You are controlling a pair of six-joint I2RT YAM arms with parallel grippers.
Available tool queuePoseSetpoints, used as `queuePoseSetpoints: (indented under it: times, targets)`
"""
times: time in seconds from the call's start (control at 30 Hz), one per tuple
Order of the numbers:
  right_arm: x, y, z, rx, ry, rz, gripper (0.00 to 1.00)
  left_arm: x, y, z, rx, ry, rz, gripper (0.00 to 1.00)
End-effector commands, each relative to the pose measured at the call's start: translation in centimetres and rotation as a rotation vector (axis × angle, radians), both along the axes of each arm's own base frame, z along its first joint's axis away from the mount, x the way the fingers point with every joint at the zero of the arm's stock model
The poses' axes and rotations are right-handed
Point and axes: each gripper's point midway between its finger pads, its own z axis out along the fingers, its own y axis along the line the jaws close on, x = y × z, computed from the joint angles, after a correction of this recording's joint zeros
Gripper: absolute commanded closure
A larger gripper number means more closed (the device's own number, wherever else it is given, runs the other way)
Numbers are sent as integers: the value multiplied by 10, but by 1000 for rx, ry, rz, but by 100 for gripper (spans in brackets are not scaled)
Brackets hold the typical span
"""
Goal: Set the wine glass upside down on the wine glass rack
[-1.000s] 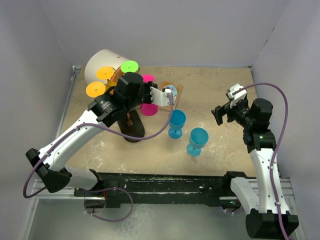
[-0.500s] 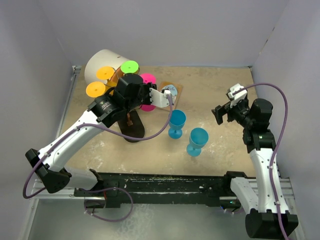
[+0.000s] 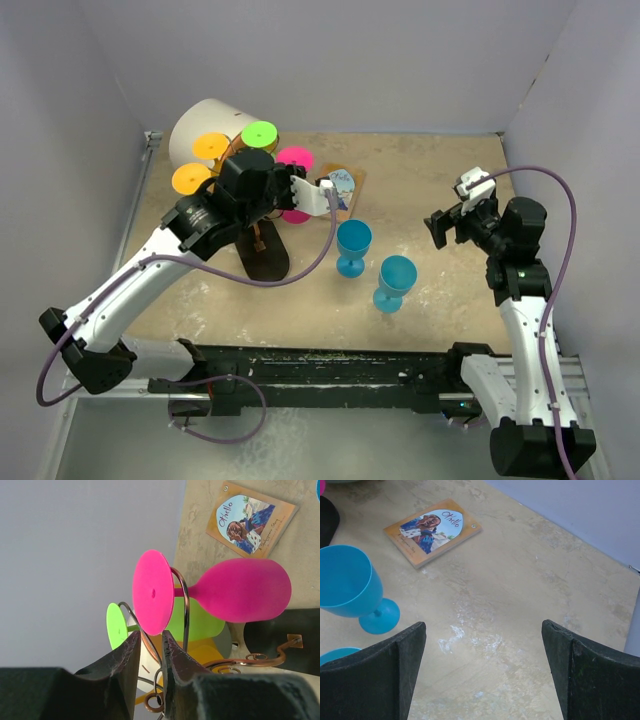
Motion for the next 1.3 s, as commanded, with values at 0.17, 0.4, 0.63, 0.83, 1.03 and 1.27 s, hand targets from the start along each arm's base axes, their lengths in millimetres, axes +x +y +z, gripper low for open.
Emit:
queuePoseSetpoints:
  times: [0.17, 0.4, 0.63, 0.83, 1.03, 1.27]
  targets:
    - [0, 2, 11, -28, -54, 32, 0, -17, 9, 29, -98, -23, -11, 72]
    - [-17, 22, 2, -70, 42, 212, 2, -28, 16, 56, -251, -6, -23, 59]
    - [-43, 39, -19, -128, 257, 434, 11, -31, 33, 77, -381, -12, 28, 35]
    - [-52, 52, -35, -236, 323, 483, 14, -23, 56, 92, -461, -59, 119, 8]
    - [-51, 63, -58, -311, 391, 484, 21, -18, 70, 104, -486, -111, 174, 1]
    - [-50, 74, -74, -331, 437, 499, 34, -17, 73, 101, -471, -113, 183, 1]
